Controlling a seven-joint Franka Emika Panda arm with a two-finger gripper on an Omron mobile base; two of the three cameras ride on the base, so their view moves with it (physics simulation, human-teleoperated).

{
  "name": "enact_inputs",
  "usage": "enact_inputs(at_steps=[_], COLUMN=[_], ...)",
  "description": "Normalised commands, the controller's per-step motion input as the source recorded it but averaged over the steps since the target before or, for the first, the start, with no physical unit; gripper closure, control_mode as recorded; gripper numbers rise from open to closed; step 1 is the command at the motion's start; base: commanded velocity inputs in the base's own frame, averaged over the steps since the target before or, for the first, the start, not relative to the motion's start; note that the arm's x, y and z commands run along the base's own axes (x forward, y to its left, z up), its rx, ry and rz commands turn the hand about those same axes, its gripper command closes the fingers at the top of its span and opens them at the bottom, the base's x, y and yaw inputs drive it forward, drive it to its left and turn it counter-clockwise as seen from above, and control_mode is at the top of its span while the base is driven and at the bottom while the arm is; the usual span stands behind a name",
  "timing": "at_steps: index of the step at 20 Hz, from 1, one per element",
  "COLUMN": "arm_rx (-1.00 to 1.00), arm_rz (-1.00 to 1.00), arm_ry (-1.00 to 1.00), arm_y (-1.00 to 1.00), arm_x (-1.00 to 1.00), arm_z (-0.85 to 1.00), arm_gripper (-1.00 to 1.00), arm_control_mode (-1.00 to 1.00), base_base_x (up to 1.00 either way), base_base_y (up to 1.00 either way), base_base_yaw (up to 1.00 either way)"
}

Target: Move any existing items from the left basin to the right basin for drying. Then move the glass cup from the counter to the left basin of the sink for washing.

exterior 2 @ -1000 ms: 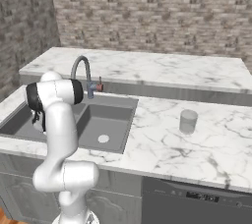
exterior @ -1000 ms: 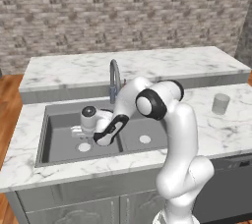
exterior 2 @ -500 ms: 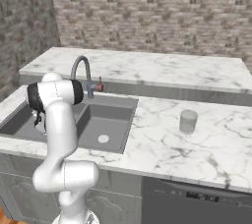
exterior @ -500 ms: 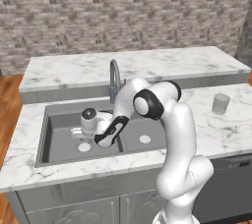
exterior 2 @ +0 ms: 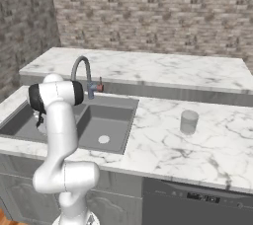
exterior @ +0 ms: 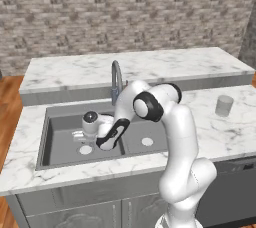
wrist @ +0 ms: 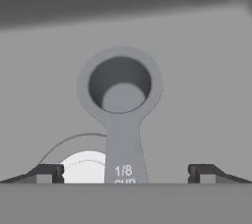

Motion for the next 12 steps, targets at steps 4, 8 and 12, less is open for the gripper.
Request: enact_inputs(at_steps=[4,8,12], arm_rx=[0.0,0.0,0.0], arm_rz=[0.0,0.0,0.0], arm_ry=[0.0,0.0,0.0], arm_y=[0.0,0.0,0.0], arm_x=[0.06,0.01,0.0], arm_z=[-0.1,-0.02,0.0], arm_gripper=[1.0,1.0,1.0], arm_control_mode=[-1.0,-1.0,-1.0], base_base_x=[0.0,0.0,0.0], base_base_y=[0.0,0.0,0.0], base_base_yaw=[0.0,0.0,0.0])
